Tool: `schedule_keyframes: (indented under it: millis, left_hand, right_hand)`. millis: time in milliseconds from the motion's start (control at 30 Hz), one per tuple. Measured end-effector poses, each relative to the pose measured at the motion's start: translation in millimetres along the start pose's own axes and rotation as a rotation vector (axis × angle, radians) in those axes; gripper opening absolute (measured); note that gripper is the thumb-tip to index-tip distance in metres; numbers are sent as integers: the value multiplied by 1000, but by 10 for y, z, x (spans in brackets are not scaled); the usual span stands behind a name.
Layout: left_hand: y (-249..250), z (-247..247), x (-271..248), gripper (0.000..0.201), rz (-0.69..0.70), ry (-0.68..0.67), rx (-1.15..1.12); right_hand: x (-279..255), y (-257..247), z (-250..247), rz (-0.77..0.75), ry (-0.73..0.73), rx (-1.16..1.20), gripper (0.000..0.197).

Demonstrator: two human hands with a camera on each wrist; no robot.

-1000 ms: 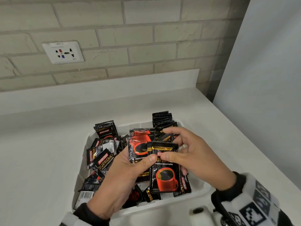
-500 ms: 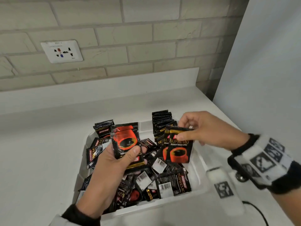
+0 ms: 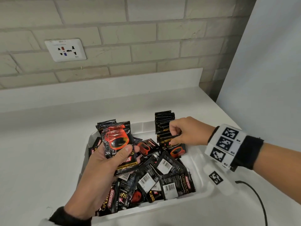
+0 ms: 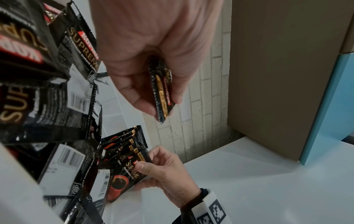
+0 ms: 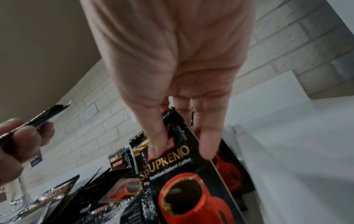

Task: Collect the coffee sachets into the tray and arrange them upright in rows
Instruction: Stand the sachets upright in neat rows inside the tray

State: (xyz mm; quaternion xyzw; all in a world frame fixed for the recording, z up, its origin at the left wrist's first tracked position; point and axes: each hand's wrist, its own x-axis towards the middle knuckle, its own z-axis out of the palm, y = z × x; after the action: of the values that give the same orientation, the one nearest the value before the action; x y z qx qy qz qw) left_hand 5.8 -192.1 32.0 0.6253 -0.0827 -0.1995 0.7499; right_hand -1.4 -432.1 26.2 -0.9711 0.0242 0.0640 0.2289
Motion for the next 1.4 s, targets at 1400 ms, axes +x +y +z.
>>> schedule_keyframes:
  millis: [1400]
  left_hand:
    - [-154, 320, 17, 23, -155, -120, -232]
  right_hand:
    - [-592, -537, 31, 91, 215, 1268, 27]
